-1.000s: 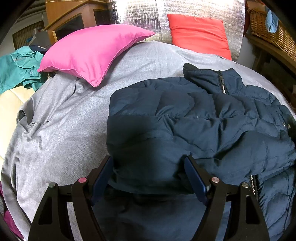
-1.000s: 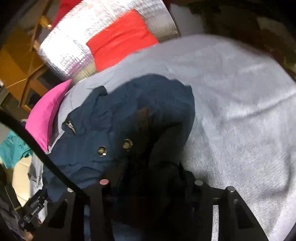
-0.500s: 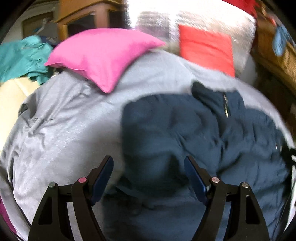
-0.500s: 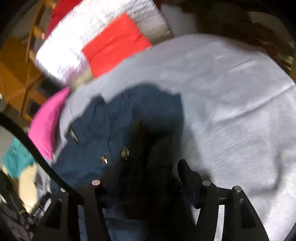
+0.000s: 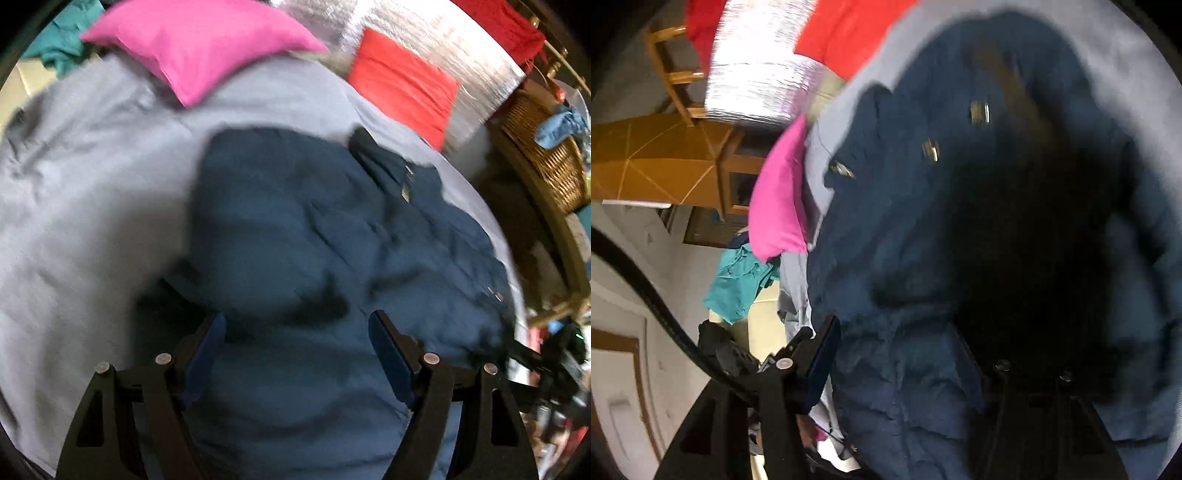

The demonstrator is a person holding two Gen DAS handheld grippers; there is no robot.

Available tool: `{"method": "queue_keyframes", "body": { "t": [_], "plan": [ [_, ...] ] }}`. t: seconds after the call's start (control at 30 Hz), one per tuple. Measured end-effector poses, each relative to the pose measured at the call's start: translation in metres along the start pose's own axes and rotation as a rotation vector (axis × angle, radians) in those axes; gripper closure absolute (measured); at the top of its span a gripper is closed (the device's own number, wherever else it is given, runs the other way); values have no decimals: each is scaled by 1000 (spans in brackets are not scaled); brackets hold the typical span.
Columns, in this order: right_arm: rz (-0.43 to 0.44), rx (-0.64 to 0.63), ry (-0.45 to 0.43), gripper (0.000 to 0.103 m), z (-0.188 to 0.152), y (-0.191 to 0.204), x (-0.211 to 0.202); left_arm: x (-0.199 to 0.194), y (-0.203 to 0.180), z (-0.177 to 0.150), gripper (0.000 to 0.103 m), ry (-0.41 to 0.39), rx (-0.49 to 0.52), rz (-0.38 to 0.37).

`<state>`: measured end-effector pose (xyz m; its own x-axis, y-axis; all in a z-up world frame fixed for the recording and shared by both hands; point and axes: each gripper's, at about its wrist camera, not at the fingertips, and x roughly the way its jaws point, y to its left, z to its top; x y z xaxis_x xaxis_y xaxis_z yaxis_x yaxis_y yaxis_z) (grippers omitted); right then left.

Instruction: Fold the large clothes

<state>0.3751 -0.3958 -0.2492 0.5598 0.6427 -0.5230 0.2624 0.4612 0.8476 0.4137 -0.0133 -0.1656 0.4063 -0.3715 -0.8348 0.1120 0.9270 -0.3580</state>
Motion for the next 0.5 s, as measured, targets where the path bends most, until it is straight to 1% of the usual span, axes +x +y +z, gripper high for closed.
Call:
{"method": "queue_keyframes", "body": {
  "t": [0.07, 0.1, 0.13, 0.2, 0.23, 0.27, 0.37, 0.4, 0.43, 0.47, 0.5],
  "plan": [
    [-27, 34, -25, 39, 1, -4, 9, 10, 0, -4, 23, 45, -45, -55],
    [-27, 48, -41, 38, 1, -7, 10, 15, 4, -3, 23, 58, -85, -86],
    [-26, 72, -69, 38, 3, -10, 9, 18, 6, -3, 23, 60, -111, -101],
    [-28, 111, -130, 37, 5, -14, 6, 23, 15, -1, 23, 50, -172, -119],
    [-23, 154, -184, 37, 7, -21, 1, 24, 20, 1, 23, 33, -216, -132],
    [-5, 184, -217, 37, 8, -27, -4, 25, 26, 3, 23, 19, -252, -144],
    [57, 247, -279, 38, 13, -40, -5, 30, 44, 9, 23, -22, -364, -200],
    [65, 246, -291, 42, 13, -41, -6, 31, 48, 10, 24, -34, -391, -218],
    [54, 225, -302, 51, 14, -39, -5, 33, 51, 10, 24, -45, -415, -233],
    [29, 206, -309, 57, 15, -37, -5, 34, 53, 9, 33, -55, -430, -239],
    [11, 197, -315, 65, 17, -37, -6, 35, 56, 8, 44, -66, -442, -236]
  ]
}}
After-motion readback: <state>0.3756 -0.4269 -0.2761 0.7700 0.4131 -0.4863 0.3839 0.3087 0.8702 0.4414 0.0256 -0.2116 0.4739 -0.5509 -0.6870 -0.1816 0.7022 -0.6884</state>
